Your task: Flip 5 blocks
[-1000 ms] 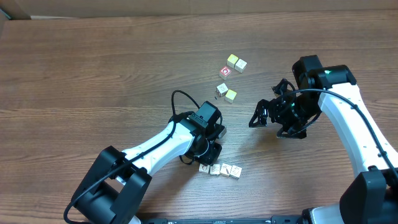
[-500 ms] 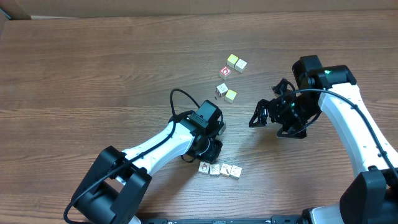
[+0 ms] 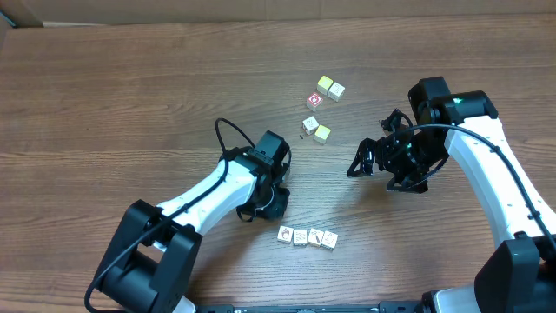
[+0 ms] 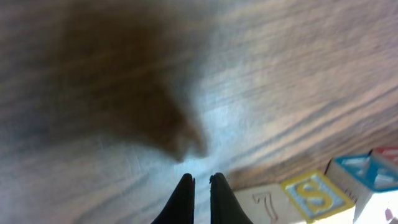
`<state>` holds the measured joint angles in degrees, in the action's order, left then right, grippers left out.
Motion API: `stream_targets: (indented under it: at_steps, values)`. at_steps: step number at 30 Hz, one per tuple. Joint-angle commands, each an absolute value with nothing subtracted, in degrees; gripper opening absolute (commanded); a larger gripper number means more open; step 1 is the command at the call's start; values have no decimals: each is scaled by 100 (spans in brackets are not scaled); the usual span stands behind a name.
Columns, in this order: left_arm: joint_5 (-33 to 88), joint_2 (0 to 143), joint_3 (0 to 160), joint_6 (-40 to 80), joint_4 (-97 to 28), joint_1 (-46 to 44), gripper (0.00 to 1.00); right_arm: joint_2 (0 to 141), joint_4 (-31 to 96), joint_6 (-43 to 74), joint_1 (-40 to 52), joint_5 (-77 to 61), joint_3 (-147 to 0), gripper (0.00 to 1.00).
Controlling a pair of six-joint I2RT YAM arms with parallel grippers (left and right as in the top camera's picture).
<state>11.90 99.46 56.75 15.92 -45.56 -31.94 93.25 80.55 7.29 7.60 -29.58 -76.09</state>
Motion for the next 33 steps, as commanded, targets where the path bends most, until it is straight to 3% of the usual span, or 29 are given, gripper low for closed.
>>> stream_targets:
  at_steps: [1,33]
  values:
    - [1162,10022,5791,1457,-4622,-3406,4,9238,8051,729,784,-2941,-7723,100]
    - [1227,10022,5789,1653,-4803,-3708,4,9238,8134,727,784,-2936,-7723,100]
